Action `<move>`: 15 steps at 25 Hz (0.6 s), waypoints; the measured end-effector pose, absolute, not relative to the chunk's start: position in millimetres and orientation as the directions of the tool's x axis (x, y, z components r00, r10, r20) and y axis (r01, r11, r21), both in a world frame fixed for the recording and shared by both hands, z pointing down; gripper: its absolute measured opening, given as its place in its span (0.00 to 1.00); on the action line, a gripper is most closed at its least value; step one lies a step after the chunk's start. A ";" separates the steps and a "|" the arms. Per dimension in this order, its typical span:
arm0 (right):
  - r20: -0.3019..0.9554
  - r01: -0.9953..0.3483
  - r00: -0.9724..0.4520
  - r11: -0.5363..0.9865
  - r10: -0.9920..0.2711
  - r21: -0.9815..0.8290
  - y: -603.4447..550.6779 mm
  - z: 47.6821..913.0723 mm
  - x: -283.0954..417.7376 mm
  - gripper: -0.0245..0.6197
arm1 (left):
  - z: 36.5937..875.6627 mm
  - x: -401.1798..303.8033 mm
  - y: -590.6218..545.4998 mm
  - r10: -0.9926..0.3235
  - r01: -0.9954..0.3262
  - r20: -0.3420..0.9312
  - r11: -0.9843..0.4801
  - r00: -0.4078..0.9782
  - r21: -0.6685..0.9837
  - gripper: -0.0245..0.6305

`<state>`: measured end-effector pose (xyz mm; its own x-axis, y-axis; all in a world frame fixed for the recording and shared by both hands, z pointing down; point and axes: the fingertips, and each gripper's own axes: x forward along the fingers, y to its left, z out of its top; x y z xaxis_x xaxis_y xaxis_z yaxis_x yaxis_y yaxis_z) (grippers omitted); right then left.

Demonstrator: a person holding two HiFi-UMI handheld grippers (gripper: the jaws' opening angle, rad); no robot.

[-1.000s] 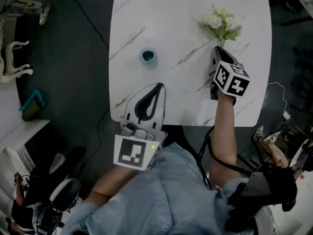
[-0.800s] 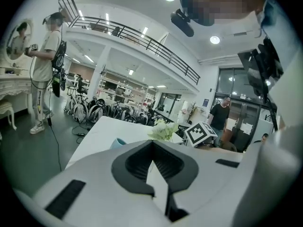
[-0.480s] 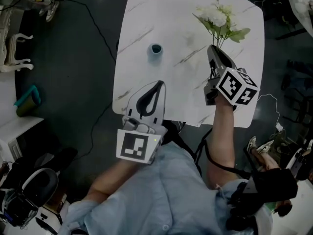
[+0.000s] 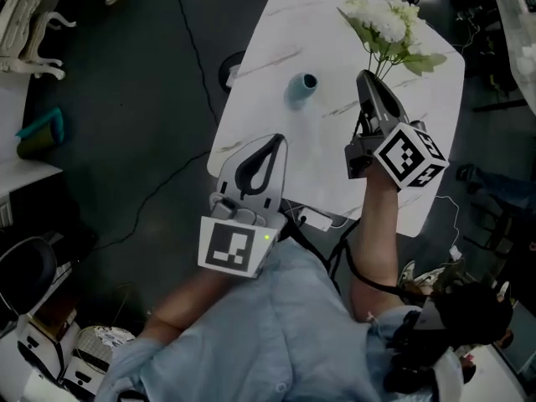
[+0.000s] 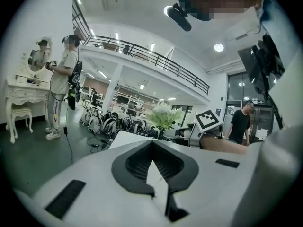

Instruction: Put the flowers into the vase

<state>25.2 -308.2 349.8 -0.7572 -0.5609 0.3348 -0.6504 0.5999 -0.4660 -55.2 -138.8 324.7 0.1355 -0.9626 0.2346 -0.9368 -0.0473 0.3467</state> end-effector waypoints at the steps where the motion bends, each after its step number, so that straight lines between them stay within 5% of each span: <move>1: 0.316 -0.634 -0.770 0.615 -0.554 -0.469 -308.4 344.8 14.1 0.05 | 325.0 -63.5 -137.2 -0.964 -0.936 0.234 -0.034 0.123 0.350 0.04; 15: 0.087 -0.455 -0.879 0.768 -0.470 -0.451 -295.8 301.2 -40.3 0.05 | 335.7 -95.0 -109.1 -0.976 -0.939 0.219 0.074 0.001 0.337 0.04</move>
